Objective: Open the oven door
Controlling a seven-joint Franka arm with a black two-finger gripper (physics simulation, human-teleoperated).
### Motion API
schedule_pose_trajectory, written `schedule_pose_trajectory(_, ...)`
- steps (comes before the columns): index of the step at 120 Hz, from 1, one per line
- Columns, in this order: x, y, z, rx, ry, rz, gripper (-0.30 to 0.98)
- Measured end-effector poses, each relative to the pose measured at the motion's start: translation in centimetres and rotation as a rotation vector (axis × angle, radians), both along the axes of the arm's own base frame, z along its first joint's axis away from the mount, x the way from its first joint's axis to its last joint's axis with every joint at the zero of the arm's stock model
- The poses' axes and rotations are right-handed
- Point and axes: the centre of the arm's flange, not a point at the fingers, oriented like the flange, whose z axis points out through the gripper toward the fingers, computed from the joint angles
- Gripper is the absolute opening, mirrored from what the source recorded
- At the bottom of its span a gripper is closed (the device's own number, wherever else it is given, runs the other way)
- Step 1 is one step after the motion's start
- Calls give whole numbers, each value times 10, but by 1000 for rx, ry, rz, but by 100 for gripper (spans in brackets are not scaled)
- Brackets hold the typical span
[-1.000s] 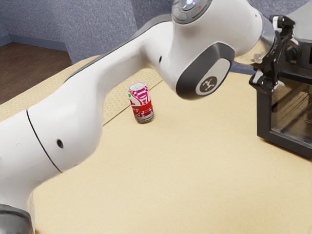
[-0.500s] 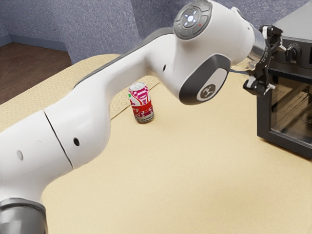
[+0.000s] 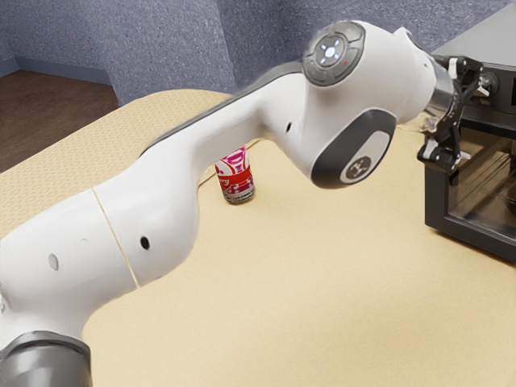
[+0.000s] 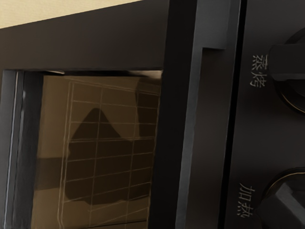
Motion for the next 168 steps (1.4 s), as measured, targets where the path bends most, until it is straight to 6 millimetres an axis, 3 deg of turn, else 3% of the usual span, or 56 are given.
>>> schedule_pose_trajectory(35,13,1,-31,3,31,0,69)
schedule_pose_trajectory(68,14,6,-47,21,55,13,68)
schedule_pose_trajectory(102,-12,28,-52,58,122,70,68)
schedule_pose_trajectory(128,-50,33,-57,52,187,97,68)
schedule_pose_trajectory(147,-89,52,-39,47,197,127,68)
schedule_pose_trajectory(158,-128,71,-10,67,161,145,68)
schedule_pose_trajectory(164,-140,81,3,73,150,166,68)
schedule_pose_trajectory(168,-147,88,27,39,153,197,68)
